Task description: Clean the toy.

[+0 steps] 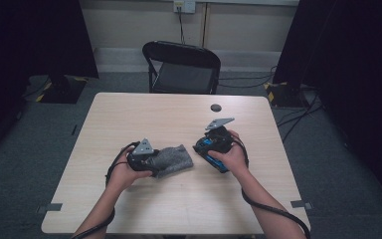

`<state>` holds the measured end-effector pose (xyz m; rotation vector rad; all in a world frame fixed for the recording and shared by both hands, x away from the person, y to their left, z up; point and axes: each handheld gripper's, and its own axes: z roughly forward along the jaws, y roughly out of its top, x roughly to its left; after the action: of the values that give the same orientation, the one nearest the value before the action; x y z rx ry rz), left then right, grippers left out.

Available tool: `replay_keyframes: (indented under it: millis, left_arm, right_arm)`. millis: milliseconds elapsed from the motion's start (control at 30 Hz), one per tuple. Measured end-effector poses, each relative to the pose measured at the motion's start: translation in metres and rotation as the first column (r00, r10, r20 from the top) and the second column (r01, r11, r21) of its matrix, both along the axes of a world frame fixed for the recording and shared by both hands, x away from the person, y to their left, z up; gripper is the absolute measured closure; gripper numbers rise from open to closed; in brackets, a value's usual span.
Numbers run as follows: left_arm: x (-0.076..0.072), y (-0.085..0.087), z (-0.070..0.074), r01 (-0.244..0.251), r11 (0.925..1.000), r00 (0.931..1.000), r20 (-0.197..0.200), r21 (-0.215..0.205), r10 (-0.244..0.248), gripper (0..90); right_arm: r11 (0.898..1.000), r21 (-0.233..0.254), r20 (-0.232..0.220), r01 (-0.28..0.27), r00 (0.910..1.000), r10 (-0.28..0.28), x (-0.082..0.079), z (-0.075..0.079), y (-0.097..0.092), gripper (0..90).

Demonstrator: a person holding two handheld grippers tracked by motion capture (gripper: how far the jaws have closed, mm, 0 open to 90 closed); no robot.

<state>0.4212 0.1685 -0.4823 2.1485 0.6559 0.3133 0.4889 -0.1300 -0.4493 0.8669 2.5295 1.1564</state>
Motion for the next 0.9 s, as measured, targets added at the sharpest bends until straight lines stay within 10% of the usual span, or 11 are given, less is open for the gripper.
replay_keyframes:
  millis: [333,900]
  left_arm:
    - [0.002,-0.001,-0.013,-0.004,0.9983,1.0000,-0.005,0.058,0.004,30.9]
    - [0.000,0.001,-0.020,-0.014,0.9998,0.9999,-0.001,0.017,0.014,31.0]
  right_arm:
    - [0.997,-0.060,-0.036,0.056,0.9976,-0.059,0.006,-0.023,-0.016,16.9]
    - [0.994,-0.103,-0.075,0.041,0.9960,-0.048,0.018,-0.045,-0.002,15.7]
